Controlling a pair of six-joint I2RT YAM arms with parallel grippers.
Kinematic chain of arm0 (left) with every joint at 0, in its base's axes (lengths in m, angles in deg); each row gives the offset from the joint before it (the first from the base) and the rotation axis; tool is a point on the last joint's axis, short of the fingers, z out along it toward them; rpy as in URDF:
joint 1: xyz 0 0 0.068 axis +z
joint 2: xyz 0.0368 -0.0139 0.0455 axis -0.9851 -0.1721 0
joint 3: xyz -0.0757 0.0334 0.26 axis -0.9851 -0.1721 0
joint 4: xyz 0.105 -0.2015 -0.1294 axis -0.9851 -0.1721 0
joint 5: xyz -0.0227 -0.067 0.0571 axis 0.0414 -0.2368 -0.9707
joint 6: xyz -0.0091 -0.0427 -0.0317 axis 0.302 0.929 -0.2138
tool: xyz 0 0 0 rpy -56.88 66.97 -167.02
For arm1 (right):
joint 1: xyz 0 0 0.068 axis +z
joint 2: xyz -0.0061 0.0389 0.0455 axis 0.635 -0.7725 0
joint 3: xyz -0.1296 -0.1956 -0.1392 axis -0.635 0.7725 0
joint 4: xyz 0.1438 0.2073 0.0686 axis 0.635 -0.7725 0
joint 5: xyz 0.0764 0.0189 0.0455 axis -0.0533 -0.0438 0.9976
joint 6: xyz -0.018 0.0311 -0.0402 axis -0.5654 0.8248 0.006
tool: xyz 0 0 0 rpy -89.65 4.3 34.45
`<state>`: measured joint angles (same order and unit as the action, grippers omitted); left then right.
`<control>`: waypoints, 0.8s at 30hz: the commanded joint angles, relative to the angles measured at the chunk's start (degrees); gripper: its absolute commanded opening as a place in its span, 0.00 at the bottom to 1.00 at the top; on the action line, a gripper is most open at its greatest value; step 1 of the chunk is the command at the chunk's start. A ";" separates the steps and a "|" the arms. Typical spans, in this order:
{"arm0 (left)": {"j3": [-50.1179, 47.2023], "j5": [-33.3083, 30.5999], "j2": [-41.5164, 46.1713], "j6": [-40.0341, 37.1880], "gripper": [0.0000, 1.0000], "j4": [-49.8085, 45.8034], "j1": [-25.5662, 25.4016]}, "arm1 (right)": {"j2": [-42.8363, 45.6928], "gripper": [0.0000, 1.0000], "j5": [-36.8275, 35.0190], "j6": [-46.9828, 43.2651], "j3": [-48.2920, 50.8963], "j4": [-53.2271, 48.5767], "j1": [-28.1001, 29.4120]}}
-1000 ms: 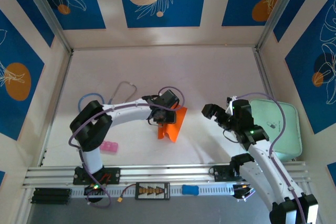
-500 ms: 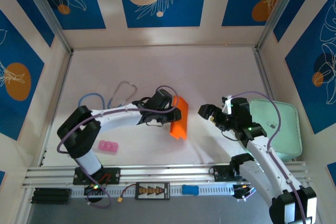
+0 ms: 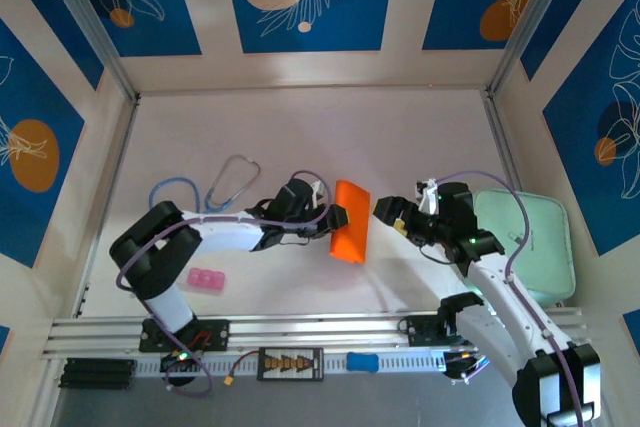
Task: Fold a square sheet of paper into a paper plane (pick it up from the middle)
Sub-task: First fold in half a square sheet of paper at the center of the table.
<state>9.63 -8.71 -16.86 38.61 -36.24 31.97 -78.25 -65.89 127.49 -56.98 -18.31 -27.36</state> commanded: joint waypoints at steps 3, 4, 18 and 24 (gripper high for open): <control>-0.15 -0.47 -1.57 -0.66 0.40 1.61 1.48 | -3.31 1.00 3.48 -0.04 -1.14 1.58 -0.19; -0.12 -0.02 -2.10 -0.77 0.40 1.56 1.97 | -4.07 1.00 3.56 0.05 -1.21 1.75 -0.23; -0.23 3.15 -5.46 -2.59 0.40 1.60 4.61 | -9.44 0.99 2.86 -4.17 -9.27 -14.36 -0.02; -0.76 4.91 -5.73 -4.34 0.39 -0.89 4.70 | -1.66 0.99 -3.48 -5.31 -10.37 -23.88 -1.14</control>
<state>9.34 -5.65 -21.78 36.46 -36.11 36.21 -83.76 -67.46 123.82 -66.80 -34.57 -27.71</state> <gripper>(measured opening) 0.391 0.987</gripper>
